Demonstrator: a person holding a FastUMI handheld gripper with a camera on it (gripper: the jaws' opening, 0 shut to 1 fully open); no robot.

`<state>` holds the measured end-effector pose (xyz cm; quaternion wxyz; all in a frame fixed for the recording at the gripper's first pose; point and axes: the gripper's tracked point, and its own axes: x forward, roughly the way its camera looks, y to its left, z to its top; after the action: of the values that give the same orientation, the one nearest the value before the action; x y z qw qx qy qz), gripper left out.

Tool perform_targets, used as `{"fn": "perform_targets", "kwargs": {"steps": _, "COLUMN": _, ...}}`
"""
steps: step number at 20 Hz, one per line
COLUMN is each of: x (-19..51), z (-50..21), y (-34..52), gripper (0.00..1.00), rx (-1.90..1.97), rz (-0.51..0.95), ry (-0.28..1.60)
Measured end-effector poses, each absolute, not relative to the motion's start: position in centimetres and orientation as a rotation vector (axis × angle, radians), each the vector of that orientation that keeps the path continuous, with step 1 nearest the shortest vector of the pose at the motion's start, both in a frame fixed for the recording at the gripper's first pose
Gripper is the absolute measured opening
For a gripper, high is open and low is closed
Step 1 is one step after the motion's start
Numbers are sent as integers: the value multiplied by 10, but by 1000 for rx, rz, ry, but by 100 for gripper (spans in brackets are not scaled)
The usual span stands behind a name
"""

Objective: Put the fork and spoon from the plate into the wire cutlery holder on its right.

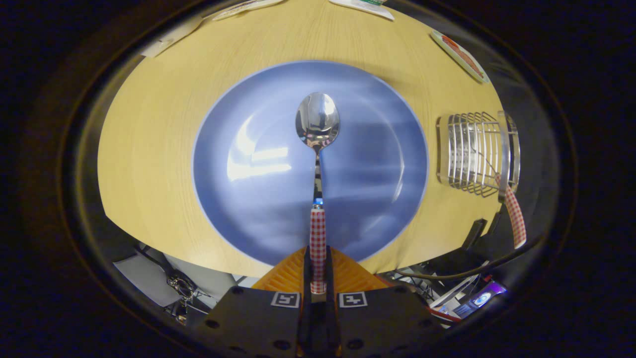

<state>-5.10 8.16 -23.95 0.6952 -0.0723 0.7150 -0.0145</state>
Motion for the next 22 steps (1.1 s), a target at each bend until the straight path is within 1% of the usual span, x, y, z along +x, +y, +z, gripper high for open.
{"fn": "perform_targets", "kwargs": {"steps": 12, "x": -69, "z": -151, "y": 64, "gripper": 14, "rx": -66, "rz": -171, "ry": 1696}}
{"fn": "perform_targets", "kwargs": {"steps": 17, "x": -69, "z": -108, "y": 56, "gripper": 15, "rx": 99, "rz": -221, "ry": 1741}}
{"fn": "perform_targets", "kwargs": {"steps": 22, "x": -51, "z": -80, "y": 22, "gripper": 14, "rx": 336, "rz": -322, "ry": 1791}}
